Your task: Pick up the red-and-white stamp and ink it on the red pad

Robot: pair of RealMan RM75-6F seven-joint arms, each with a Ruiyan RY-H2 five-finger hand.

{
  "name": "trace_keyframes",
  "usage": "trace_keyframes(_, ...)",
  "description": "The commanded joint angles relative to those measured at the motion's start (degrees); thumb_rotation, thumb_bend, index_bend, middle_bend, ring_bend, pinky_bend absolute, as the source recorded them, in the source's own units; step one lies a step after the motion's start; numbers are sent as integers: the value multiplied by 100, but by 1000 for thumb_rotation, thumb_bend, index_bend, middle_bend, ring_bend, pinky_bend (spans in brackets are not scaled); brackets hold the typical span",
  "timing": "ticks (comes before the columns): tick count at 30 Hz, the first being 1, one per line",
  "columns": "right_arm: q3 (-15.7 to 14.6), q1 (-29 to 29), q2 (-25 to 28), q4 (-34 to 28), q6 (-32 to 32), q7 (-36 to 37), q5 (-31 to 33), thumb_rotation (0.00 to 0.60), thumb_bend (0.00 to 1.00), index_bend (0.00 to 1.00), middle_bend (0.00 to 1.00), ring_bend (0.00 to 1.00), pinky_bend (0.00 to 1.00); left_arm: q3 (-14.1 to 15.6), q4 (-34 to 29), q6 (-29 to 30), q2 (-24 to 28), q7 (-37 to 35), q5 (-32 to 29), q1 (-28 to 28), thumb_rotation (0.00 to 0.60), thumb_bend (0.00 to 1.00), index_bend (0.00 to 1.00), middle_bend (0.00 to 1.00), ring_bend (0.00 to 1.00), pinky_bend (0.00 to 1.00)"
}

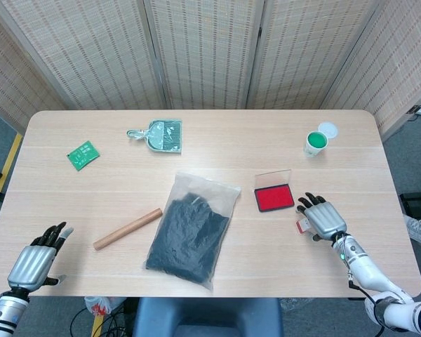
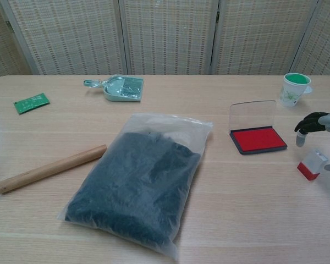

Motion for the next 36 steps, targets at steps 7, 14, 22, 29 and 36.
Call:
trace_keyframes(7,-52,47,-65,77,43,-4,81,600,276,296,125,38,130,14,9,-2,-1,0,-7,-3,600,70,70,0,41,267)
trace_keyframes(14,-99,92,-99,115,19,-52,146,600,276,297,125,38,130,24,3,25,9,-12,2,7,600,70,71,0,41,267)
trace_keyframes(22,-143,99,-120,172,67,-16,158,600,276,328,134,39,130,27,12,8,-5,12,-29,2,600,70,71,0,41,267)
trace_keyframes(29,-159,118,-188,280,109,16,137,600,273,393,158,51,130,31,16,0,-13,15,-47,1,600,70,71,0,41,267)
trace_keyframes(36,-165,152,-315,399,122,-6,150,600,270,511,245,92,130,45,11,34,19,-98,13,7,600,70,62,0,41,267)
